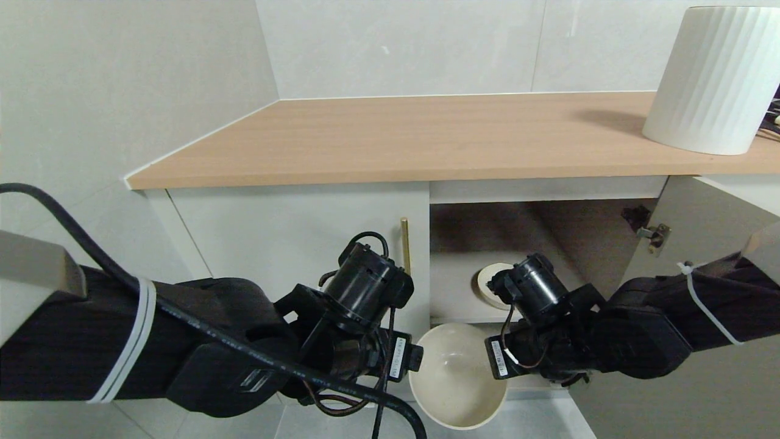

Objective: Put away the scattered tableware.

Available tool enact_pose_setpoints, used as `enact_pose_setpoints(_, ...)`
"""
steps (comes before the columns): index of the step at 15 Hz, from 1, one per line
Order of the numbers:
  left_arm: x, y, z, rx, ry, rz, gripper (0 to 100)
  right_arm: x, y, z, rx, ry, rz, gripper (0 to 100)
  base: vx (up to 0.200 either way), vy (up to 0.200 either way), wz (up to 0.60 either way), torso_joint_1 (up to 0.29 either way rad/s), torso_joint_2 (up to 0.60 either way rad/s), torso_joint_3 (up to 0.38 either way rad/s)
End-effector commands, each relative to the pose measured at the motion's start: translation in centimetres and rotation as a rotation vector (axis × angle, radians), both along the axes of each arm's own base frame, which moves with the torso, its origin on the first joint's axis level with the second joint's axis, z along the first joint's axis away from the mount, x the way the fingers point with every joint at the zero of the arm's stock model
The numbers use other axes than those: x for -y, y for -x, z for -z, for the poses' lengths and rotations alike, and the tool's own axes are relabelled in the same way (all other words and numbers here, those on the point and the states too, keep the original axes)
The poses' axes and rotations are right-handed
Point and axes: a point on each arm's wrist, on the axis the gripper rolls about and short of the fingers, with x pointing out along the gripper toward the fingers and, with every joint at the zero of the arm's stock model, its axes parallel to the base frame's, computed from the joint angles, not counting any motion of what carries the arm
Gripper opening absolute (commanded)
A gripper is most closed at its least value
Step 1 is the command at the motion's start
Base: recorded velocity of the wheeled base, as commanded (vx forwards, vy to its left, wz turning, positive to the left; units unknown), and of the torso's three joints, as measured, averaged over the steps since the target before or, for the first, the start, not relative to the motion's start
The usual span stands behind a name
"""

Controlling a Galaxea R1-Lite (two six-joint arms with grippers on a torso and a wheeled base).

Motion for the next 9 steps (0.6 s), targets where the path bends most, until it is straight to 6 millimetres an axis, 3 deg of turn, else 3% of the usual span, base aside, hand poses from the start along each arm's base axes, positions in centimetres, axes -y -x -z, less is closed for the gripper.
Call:
enact_pose_setpoints(1, 0.0, 0.0, -0.1, 0.003, 0.004, -0.001, 100, 0.6, -0.9, 1.4, -0.021, 0.041, 0.044, 0, 0.000, 0.000, 0.00, 0.000, 0.00, 0.000)
enact_pose_setpoints(9, -0.2, 0.1, -0.6, 0.013, 0.014, -0.002, 100, 6.3, -7.5, 1.3, 0.108, -0.090, 0.333, 0, 0.000, 0.000, 0.00, 0.000, 0.00, 0.000)
